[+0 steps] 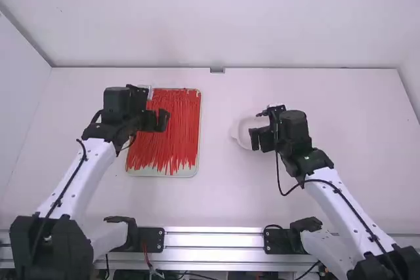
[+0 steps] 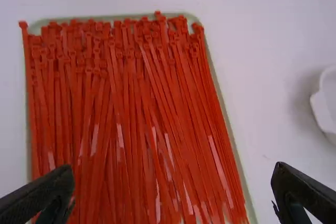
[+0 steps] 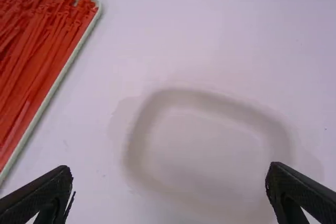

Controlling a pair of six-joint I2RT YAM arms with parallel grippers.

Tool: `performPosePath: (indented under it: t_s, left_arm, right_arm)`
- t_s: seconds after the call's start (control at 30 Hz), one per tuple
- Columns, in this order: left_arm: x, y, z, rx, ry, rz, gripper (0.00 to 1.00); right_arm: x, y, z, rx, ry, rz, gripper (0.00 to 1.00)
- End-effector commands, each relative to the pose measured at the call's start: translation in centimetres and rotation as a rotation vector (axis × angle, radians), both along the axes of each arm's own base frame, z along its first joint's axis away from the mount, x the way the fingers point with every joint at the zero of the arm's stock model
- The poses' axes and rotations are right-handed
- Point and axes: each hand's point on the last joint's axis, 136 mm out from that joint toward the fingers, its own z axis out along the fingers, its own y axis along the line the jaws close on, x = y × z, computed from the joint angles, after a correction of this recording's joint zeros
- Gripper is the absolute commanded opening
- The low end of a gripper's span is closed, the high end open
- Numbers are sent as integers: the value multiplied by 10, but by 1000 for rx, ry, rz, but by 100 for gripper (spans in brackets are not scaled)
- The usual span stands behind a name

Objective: Fasten the cable tie

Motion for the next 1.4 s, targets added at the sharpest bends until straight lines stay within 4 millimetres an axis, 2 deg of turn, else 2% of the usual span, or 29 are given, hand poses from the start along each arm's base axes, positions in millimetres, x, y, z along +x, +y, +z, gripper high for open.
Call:
performPosePath:
  t_s: [0.0,0.13,0.27,0.47,0.63,0.73,0.9,1.03,1.27,1.33,1.37]
  left_arm:
    - [17,-2,5,1,1,1,99]
    - [42,0,-4,16,37,-9,99]
    - [68,0,-22,22,126,-14,99]
    - [106,13,-52,97,211,46,99]
    - [121,25,-75,133,248,98,99]
    - [123,22,-85,144,254,75,100]
    - [126,32,-105,183,282,119,88]
    - [127,39,-113,200,291,145,80]
    - [129,43,-120,197,264,155,64]
    - [129,42,-122,197,262,154,55]
    - [129,44,-124,196,259,160,42]
  right_arm:
    - [6,-4,16,15,-35,-21,99]
    - [7,-8,15,15,-31,-31,98]
    - [7,-9,15,15,-31,-34,99]
    - [8,-11,14,14,-29,-41,99]
    - [8,-16,13,13,-23,-56,98]
    - [8,-14,13,13,-23,-51,99]
    - [7,-11,13,10,-24,-43,98]
    - [8,-12,11,9,-18,-44,98]
    - [13,-14,-5,-1,27,-55,98]
    - [14,-13,-8,-2,31,-53,99]
    - [16,-14,-9,-1,32,-54,99]
